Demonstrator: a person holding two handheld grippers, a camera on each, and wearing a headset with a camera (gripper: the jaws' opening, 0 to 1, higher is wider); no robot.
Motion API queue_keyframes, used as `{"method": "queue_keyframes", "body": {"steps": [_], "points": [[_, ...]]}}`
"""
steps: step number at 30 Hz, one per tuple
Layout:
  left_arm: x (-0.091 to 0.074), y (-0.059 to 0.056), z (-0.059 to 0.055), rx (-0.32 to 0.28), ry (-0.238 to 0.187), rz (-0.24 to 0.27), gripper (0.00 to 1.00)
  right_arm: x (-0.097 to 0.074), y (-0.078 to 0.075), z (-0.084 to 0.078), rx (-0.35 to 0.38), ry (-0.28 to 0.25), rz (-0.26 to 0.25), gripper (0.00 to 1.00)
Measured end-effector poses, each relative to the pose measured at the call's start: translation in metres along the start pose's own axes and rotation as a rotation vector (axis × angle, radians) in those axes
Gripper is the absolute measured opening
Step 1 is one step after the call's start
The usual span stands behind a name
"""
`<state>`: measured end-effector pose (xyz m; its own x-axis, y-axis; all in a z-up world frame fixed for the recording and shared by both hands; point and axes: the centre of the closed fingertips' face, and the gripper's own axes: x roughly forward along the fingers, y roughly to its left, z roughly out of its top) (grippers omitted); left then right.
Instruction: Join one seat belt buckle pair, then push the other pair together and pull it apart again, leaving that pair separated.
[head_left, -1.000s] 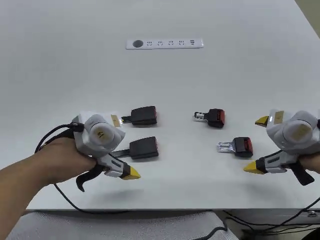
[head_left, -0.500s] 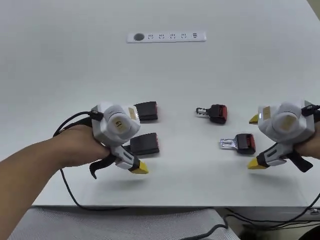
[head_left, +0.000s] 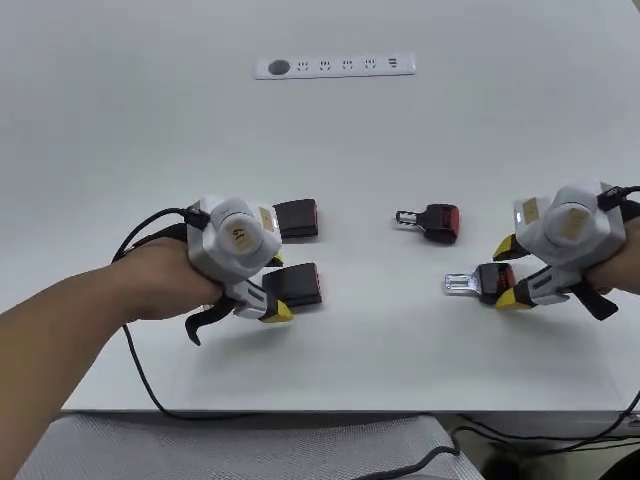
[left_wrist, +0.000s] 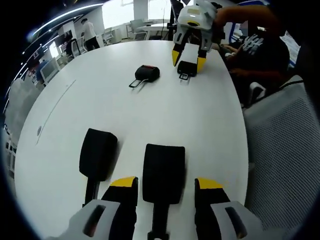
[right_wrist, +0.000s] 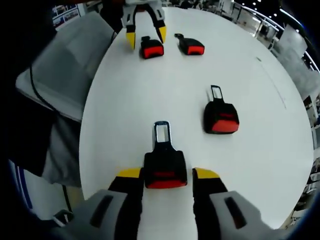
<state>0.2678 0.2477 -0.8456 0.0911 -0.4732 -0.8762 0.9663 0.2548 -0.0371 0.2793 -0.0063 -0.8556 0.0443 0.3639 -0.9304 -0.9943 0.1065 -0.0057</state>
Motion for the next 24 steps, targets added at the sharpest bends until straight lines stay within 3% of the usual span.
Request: {"method": "queue_keyframes", "body": {"steps": [6, 10, 16, 20, 24], "points": [[0.000, 0.003, -0.002, 0.042, 0.012, 0.002, 0.33, 0.002, 0.001, -0.002, 0.004, 0.004, 0.022, 0.37], [0.000, 0.004, -0.003, 0.091, 0.023, -0.003, 0.32, 0.001, 0.001, -0.001, 0.011, 0.001, 0.030, 0.36], [0.005, 0.006, -0.007, 0.223, 0.081, -0.021, 0.32, 0.002, 0.001, -0.001, -0.010, 0.002, 0.043, 0.35], [0.006, 0.008, -0.007, 0.220, 0.101, -0.033, 0.32, 0.003, 0.001, -0.001, -0.020, 0.023, 0.042, 0.35], [0.007, 0.009, -0.009, 0.215, 0.091, -0.041, 0.31, 0.003, 0.001, -0.001, -0.016, 0.028, 0.044, 0.34]]}}
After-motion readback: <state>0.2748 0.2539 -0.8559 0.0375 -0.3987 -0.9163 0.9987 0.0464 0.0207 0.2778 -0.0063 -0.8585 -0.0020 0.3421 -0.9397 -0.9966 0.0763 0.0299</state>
